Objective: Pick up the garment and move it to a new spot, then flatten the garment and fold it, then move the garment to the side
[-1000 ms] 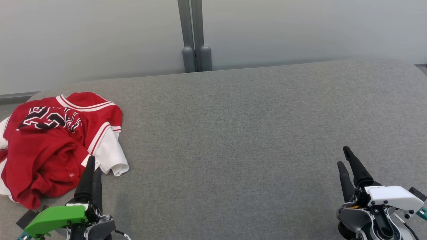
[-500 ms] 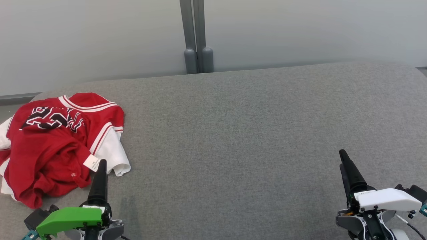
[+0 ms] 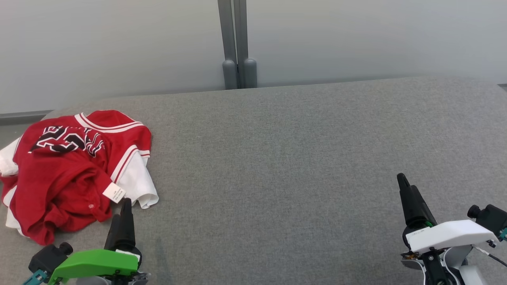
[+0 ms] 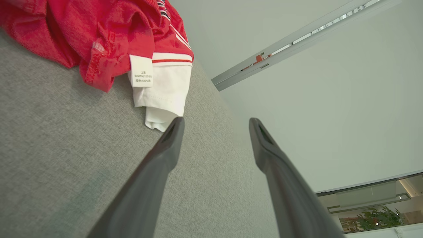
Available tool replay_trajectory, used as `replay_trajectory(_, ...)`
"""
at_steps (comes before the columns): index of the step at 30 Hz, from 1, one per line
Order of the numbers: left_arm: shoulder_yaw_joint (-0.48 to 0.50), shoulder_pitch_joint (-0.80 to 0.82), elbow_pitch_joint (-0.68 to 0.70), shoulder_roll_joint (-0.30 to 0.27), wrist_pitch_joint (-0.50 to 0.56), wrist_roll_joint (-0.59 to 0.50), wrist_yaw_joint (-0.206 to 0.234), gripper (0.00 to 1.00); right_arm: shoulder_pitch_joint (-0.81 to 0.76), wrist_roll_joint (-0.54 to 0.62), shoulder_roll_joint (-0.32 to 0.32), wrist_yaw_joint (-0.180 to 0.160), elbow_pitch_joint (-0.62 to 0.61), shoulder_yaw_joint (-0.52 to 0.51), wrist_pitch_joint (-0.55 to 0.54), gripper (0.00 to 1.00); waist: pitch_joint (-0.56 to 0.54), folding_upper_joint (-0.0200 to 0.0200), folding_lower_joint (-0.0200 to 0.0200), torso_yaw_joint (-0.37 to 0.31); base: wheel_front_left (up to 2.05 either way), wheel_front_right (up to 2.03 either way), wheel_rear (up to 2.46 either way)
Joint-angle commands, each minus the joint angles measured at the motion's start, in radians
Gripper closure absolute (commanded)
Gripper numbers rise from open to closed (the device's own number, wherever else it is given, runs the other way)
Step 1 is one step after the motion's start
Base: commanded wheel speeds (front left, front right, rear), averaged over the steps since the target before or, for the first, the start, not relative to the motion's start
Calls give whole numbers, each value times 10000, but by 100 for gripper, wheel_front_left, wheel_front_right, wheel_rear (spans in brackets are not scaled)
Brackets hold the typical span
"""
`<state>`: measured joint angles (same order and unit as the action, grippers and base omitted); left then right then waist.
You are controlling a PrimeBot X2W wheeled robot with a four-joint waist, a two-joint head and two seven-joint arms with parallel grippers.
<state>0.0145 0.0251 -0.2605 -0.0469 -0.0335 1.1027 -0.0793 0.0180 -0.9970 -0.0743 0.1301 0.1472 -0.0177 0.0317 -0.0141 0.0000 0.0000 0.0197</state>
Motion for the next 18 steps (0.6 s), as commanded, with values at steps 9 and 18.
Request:
replay_trajectory(9, -103, -185, 264, -234, -397, -2247, 147, 0, -89, 2068, -213, 5, -174, 321, 410, 0, -61, 0, 0, 41, 0, 0, 0)
replay_trajectory(18, -210, -417, 236, -305, -683, -3769, 209, 0, -73, 3496, -224, 6, 117, 562, 704, 0, -102, 0, 0, 86, 0, 0, 0)
